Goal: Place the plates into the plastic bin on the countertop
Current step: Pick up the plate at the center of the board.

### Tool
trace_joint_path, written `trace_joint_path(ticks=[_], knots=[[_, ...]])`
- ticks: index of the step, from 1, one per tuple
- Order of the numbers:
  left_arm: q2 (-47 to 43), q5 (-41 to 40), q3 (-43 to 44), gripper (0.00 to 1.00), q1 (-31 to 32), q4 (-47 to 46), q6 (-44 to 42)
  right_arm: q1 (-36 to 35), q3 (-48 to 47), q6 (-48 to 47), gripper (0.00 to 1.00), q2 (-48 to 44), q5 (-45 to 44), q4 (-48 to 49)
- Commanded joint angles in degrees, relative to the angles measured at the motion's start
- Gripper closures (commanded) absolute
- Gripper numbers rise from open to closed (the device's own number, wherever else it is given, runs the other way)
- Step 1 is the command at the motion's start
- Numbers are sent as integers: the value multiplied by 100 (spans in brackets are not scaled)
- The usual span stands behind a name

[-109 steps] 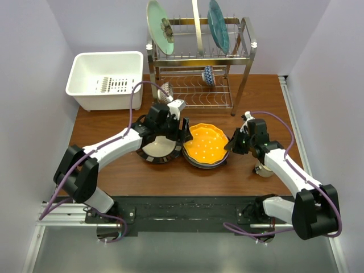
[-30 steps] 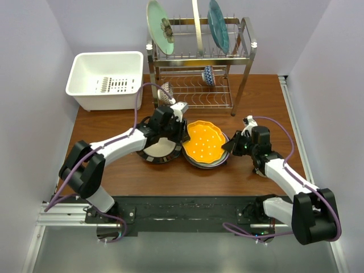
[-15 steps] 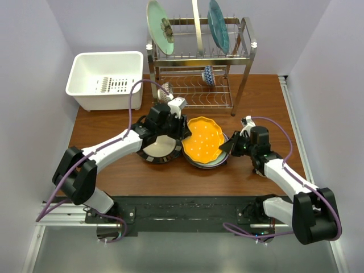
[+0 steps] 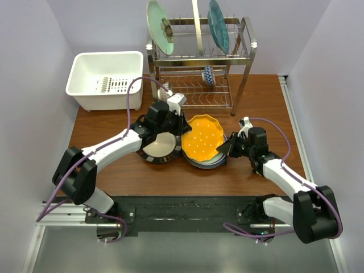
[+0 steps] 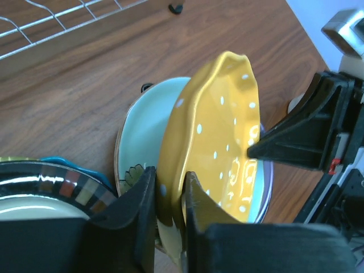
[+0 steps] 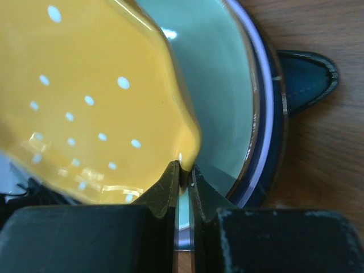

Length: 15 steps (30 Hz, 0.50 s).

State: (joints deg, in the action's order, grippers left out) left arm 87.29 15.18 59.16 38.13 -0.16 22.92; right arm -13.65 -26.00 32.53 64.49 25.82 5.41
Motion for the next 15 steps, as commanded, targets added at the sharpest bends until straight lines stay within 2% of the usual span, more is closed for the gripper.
trace_joint_path(ticks=[1, 7, 11, 15], knots=[[87, 1761, 140, 100, 476, -1, 37, -375, -283, 113, 100, -129, 846, 1358], [69, 1479, 333, 100, 476, 683, -235, -375, -318, 69, 98, -279, 582, 1182], [-1, 1251, 404, 100, 441, 851, -235, -384, -327, 69, 88, -314, 503, 1138], [-71, 1172, 404, 100, 336, 781, -7, -384, -327, 51, 73, -358, 476, 1120]])
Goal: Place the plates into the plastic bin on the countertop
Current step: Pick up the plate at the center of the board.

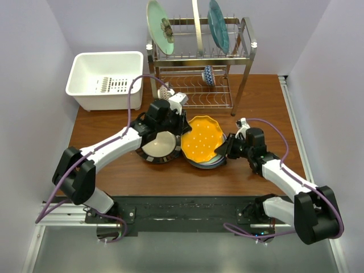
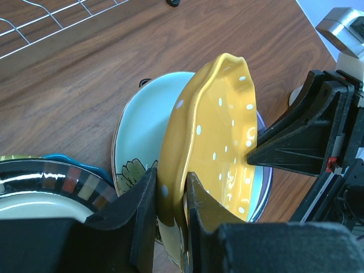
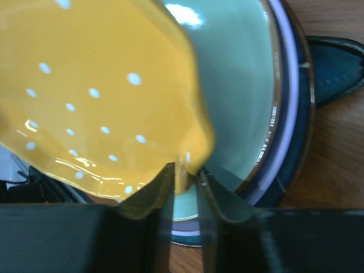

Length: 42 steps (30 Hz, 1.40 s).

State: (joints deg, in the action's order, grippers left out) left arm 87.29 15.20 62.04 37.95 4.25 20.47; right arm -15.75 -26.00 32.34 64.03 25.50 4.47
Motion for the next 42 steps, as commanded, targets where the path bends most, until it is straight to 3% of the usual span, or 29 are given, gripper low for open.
trace_joint_path(ticks=[1, 13, 22, 28, 42], knots=[[-89, 1169, 115, 100, 318, 322, 273, -166, -301, 71, 71, -330, 500, 1197], [-519, 1090, 10, 100, -402, 261, 695, -174, -107, -35, 46, -795, 351, 1038], [-739, 1090, -148, 100, -693, 172, 801, -165, -90, -17, 40, -1024, 438, 933], [-766, 1108, -113, 100, -824, 164, 862, -174, -151, -113, 30, -1252, 456, 819], [-1055, 1073, 10, 100, -1316, 383, 801, -165, -142, -325, 26, -1358, 430, 555]])
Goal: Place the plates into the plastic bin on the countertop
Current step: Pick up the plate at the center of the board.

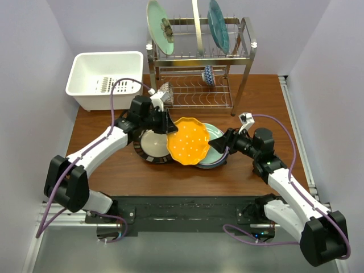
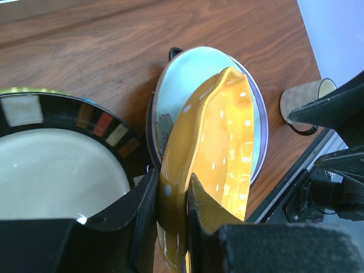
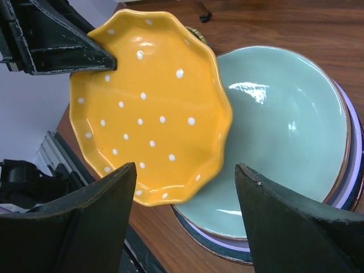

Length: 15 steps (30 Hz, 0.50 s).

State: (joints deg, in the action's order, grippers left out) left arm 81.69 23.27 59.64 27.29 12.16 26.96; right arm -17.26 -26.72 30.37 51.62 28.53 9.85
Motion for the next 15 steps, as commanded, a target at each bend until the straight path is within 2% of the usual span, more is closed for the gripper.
trace_joint_path(ticks=[1, 15], knots=[[-514, 275, 250, 100, -311, -382, 143, -15, -53, -145, 26, -117, 126, 17], [-1050, 1004, 13, 100, -1321, -628, 152, -15, 132, -163, 26, -99, 179, 17]])
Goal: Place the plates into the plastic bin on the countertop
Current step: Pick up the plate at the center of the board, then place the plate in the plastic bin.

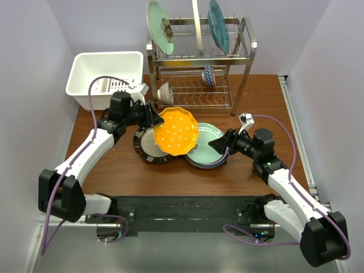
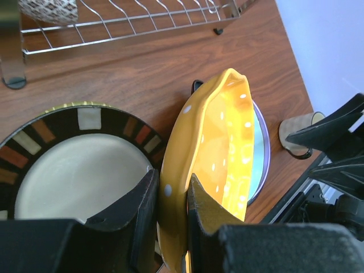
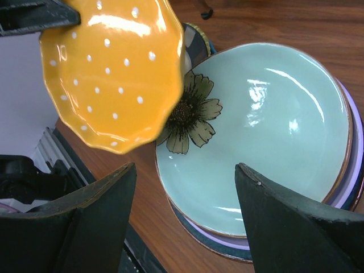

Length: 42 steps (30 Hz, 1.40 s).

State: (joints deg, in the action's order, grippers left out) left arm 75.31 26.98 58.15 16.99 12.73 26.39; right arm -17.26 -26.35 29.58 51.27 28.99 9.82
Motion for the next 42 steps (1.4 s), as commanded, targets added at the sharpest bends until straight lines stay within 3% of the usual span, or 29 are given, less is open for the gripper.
trace_joint_path(ticks=[1, 24, 29, 42], knots=[[-429, 650, 179, 100, -354, -641, 182, -23, 104, -84, 26, -81, 133, 19], [-421, 1028, 855, 100, -2428, -140, 164, -23, 314, -128, 26, -73, 151, -42], [-359, 1020, 970, 100, -2841, -279, 514, -23, 428, -102, 26, -73, 142, 2], [-104, 317, 1277, 100, -3123, -825, 1219, -15, 543, -102, 26, -29, 133, 28]])
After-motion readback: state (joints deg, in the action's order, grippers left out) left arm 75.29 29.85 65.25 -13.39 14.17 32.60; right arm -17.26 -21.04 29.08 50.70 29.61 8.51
